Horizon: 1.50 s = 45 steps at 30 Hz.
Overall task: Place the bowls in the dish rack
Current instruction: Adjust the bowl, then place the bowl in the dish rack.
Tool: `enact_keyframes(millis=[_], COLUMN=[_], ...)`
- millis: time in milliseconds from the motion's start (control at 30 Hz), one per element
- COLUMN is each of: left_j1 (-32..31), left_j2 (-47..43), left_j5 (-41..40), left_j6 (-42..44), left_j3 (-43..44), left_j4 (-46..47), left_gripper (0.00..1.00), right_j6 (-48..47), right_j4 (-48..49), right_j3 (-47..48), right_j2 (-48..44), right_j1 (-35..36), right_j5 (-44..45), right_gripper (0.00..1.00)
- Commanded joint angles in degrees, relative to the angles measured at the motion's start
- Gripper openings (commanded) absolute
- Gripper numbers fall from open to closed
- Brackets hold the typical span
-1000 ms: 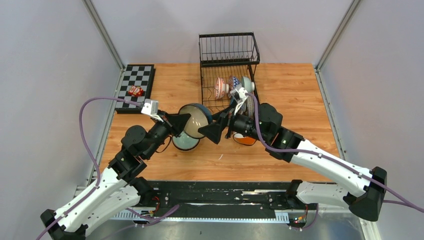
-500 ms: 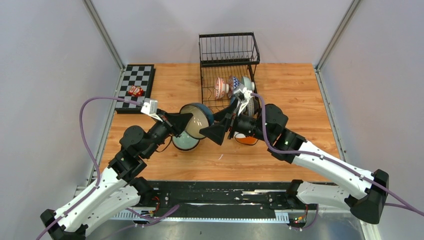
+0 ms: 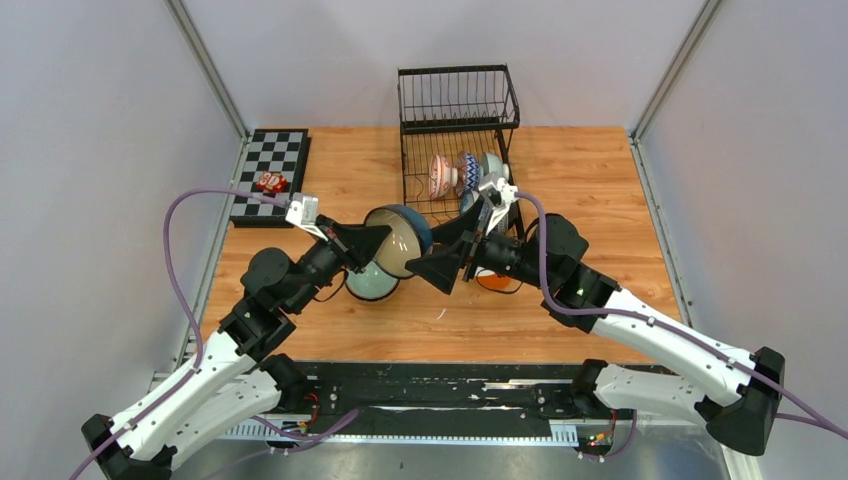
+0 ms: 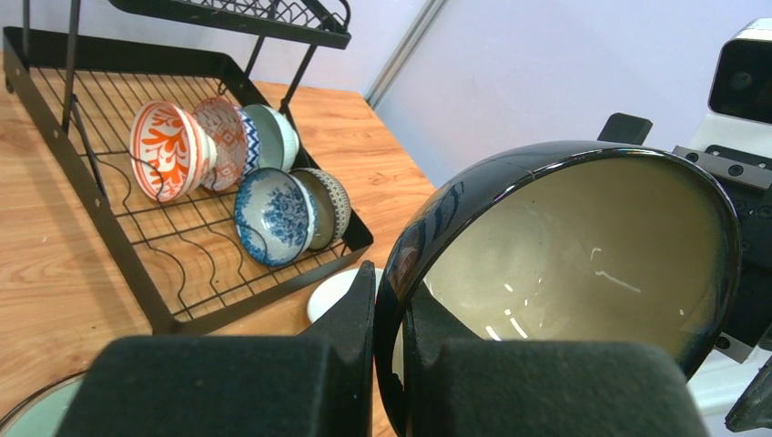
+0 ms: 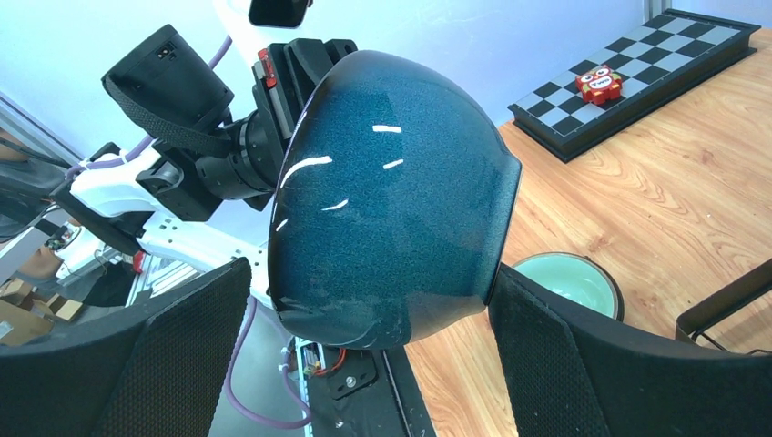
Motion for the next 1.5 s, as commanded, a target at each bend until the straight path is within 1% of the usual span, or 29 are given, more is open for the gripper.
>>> enact_keyframes(millis=[0,400,1467], left_j1=[0.3,0.3,0.3], left_j2=[0.2,0.6,1.6], left_j5=[0.8,2.1,2.3], left_j6=[-2.3,-5.2,-5.1], left_j3=[3.0,2.4,1.6], left_j4=[6.8,9.3,11.5], left_gripper=[0.0,0.0,0.0], right_j6=[0.4,0.6,0.4], right_j4=[5.0,5.4,6.5], right_j3=[-0.8,-1.2,-0.8], right_j2=[-2.1,-2.5,-0.6], right_j1=[-0.5,-0.5,-0.5], right_j5=[-2.8,-1.1,0.2], right_gripper=[1.0,1.0,1.0])
